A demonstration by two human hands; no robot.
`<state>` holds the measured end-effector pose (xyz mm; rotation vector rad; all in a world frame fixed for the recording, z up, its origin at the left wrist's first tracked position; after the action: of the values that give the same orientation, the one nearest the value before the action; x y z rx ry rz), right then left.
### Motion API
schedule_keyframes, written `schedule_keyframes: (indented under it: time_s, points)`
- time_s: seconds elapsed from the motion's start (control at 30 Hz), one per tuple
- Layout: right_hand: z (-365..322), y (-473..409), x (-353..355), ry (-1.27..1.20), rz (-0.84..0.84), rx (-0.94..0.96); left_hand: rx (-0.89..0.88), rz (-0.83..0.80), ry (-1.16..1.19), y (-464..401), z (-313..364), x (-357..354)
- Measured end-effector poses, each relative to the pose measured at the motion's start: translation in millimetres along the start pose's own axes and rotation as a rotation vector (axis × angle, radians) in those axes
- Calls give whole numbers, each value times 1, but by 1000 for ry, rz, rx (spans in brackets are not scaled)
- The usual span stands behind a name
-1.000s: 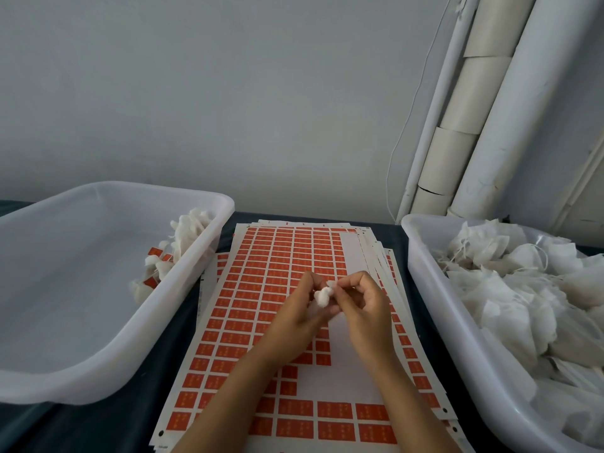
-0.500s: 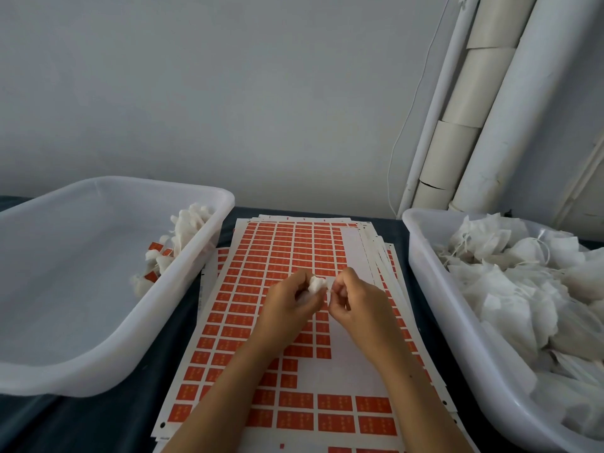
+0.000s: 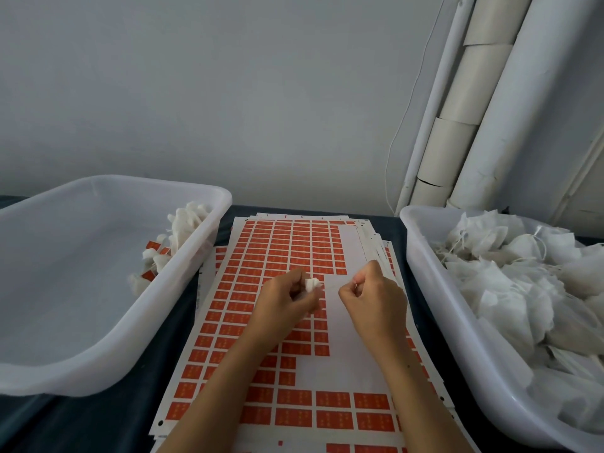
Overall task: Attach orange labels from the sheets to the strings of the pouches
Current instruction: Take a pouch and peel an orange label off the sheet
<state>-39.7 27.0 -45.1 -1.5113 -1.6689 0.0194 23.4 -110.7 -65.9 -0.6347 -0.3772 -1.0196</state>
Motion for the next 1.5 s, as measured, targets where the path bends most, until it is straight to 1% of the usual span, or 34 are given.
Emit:
schedule_keyframes:
  time_s: [0.13, 0.27, 0.4, 0.47, 0.63, 0.83, 0.93, 1.0, 1.07, 1.17, 1.33, 1.5]
  points:
    - [3, 3, -2, -25, -80, 51, 87, -9, 18, 1, -9, -2]
    - [6, 2, -6, -27, -181, 16, 98, -36, 91, 0, -12, -3]
    - [3, 17, -21, 99, -502, 34, 130, -51, 104, 0, -16, -12]
    - [-3, 29, -25, 136, -589, 86, 135, -49, 107, -1, -18, -15]
    - [-14, 40, -17, 207, -669, 310, 142, -54, 165, -2, -21, -16]
    - [-16, 51, -6, 248, -782, 465, 174, -67, 197, -1, -23, -16]
    - [-19, 55, -4, 287, -768, 549, 171, -62, 194, 0, -22, -16]
    - [-26, 58, -1, 335, -688, 658, 170, -60, 194, 0, -21, -15]
    - [-29, 60, 1, 359, -615, 721, 167, -59, 186, 1, -21, -15]
    - [-28, 62, -3, 372, -581, 793, 164, -52, 177, 0, -21, -16]
    - [-25, 62, -3, 404, -543, 828, 161, -52, 138, 0, -23, -18]
    - [-22, 66, -7, 460, -549, 863, 159, -53, 146, 0, -23, -19]
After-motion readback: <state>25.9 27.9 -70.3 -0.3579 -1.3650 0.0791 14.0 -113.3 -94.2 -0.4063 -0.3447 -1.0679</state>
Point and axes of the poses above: each hand's wrist, its own y-axis away from the middle knuckle, its own x-axis out of the back of the hand, z = x × y, the point moved 5 cm from there along -y, towards the middle knuckle, and after that the axes turned 11 degrees about -y, right-handed, at the moved point
